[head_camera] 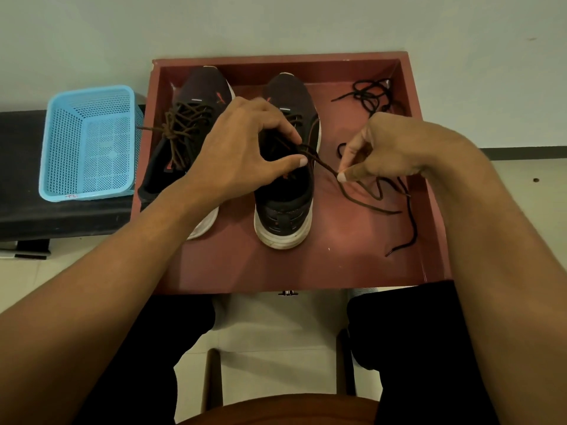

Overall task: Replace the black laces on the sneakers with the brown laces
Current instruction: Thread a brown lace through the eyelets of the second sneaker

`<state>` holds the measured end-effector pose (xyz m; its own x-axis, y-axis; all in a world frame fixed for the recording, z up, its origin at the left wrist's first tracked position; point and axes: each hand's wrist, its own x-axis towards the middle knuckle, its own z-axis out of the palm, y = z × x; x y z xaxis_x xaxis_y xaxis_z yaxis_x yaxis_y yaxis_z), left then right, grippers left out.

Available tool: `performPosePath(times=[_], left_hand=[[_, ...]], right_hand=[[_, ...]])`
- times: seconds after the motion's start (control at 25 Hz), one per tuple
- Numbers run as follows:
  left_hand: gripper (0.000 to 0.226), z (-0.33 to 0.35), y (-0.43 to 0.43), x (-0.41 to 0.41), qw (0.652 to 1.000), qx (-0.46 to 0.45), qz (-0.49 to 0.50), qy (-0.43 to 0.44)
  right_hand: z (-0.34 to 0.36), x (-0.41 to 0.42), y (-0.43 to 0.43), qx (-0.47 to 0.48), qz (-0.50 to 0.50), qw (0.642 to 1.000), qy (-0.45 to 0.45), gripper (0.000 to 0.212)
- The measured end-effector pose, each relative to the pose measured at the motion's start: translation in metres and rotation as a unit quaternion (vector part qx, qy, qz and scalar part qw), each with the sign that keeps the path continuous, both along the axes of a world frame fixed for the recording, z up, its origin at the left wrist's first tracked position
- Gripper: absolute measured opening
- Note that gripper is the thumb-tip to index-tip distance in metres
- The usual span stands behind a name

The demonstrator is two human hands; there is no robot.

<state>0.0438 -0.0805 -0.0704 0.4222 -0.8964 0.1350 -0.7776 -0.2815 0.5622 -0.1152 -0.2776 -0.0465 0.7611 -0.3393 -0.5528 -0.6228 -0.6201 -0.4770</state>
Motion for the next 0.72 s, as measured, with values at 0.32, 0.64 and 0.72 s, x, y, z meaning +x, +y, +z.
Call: performPosePath(times=[0.32,0.64,0.72], left_hand=[[0.033,0.005,0.009,0.002,0.998,0.000,0.064,0.027],[0.021,0.005,0.011,-0.001,0.989,0.014,0.148,0.022],[0.021,0.006,0.011,-0.001,0.988,0.015,0.154,0.026]], right_hand=[[-0.004,0.013,0.016,0.017,0.036,0.981,-0.191,0.008],[-0.006,0.013,0.011,0.016,0.006,0.987,-0.160,0.006],[-0.004,0.013,0.011,0.009,0.000,0.990,-0.141,0.006]])
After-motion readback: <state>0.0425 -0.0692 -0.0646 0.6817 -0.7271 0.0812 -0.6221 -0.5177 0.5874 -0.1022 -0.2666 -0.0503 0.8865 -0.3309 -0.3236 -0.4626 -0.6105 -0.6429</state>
